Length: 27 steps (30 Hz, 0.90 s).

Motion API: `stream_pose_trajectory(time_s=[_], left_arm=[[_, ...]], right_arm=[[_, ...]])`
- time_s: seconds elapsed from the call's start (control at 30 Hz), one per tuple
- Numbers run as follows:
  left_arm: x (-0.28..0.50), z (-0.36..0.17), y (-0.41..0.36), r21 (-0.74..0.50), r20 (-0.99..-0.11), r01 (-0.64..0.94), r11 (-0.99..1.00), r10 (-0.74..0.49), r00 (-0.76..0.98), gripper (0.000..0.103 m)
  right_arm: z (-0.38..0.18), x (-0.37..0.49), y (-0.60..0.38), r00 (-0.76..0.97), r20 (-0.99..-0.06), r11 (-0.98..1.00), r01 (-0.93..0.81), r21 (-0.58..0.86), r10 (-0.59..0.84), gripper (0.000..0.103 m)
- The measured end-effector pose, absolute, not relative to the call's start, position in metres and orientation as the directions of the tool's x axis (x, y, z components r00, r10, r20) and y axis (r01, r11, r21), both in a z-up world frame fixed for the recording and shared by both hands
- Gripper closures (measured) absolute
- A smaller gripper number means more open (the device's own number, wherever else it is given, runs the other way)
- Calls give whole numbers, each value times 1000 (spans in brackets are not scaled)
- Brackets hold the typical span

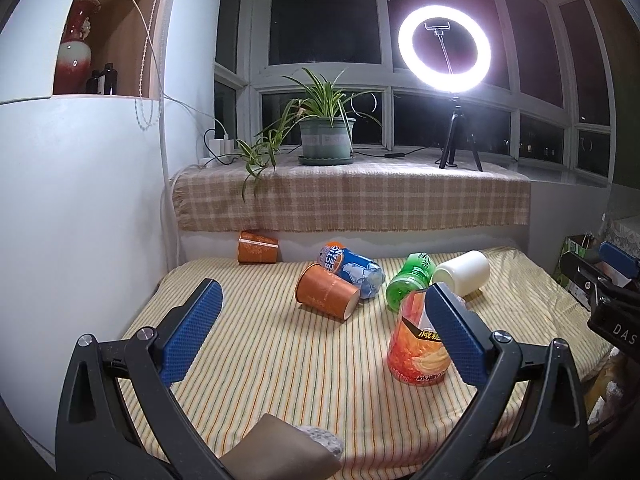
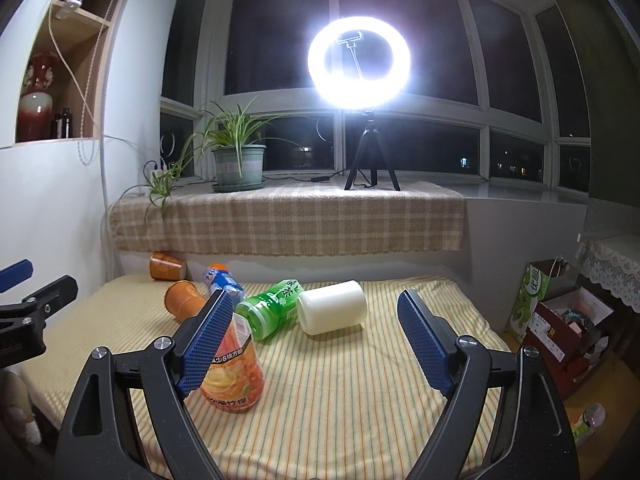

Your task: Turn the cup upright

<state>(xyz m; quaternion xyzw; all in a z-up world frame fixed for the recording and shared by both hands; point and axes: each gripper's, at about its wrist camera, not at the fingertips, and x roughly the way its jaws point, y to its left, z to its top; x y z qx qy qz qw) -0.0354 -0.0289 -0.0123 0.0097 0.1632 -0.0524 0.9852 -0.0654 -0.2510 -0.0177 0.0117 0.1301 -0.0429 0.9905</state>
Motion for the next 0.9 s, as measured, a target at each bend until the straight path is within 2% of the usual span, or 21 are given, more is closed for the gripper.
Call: stream_pose_trajectory(time_s=[0.9], left_arm=[[-32,-10,-24,-3,-320,97,995,-93,943,0]], right_arm=[[-24,-56,-256,953,-290,995,99,10,-92,18]])
